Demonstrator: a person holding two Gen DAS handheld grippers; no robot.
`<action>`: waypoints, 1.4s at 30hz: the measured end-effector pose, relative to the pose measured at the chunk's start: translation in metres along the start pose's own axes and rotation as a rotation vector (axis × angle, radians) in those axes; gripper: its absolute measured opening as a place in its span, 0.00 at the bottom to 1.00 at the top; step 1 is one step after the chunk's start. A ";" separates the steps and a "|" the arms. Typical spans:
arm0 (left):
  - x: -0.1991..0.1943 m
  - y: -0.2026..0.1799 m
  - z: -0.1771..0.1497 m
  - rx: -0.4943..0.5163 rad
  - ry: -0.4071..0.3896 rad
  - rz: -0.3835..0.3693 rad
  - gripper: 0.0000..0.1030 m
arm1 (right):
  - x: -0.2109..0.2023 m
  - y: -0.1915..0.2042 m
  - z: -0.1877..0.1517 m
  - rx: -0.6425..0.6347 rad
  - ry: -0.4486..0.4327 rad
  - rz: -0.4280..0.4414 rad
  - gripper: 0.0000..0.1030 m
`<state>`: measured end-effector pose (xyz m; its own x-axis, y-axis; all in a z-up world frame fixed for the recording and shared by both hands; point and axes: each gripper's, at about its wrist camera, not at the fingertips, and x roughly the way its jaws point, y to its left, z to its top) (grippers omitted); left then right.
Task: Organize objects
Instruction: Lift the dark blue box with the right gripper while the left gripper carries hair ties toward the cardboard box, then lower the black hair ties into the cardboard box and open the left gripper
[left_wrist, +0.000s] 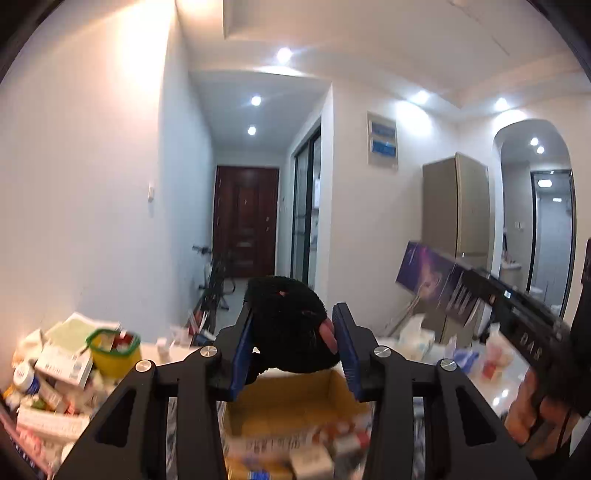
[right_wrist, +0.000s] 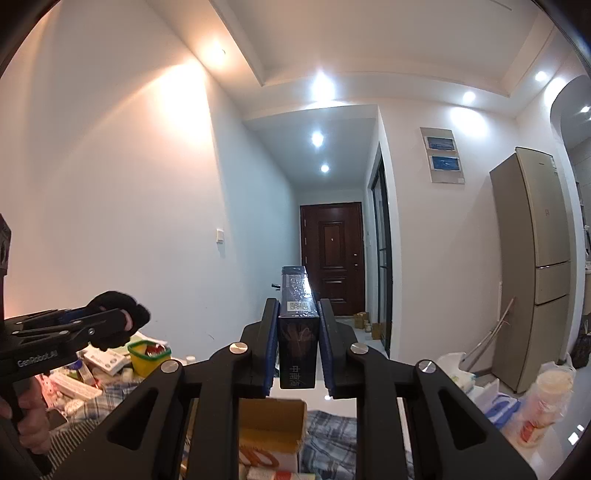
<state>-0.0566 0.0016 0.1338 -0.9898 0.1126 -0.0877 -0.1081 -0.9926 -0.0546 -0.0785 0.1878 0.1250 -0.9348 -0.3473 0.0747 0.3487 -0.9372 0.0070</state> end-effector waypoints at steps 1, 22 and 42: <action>0.005 0.000 0.004 0.001 -0.014 0.000 0.43 | 0.004 0.002 0.003 -0.003 -0.006 -0.001 0.19; 0.135 0.044 -0.083 -0.095 0.223 0.074 0.43 | 0.081 0.005 -0.056 0.037 0.170 -0.002 0.19; 0.171 0.057 -0.121 -0.140 0.399 0.073 0.44 | 0.125 -0.007 -0.093 0.035 0.360 0.037 0.19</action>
<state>-0.2210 -0.0307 -0.0043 -0.8778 0.0777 -0.4727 0.0020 -0.9862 -0.1657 -0.2037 0.1476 0.0412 -0.8833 -0.3761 -0.2799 0.3791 -0.9242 0.0454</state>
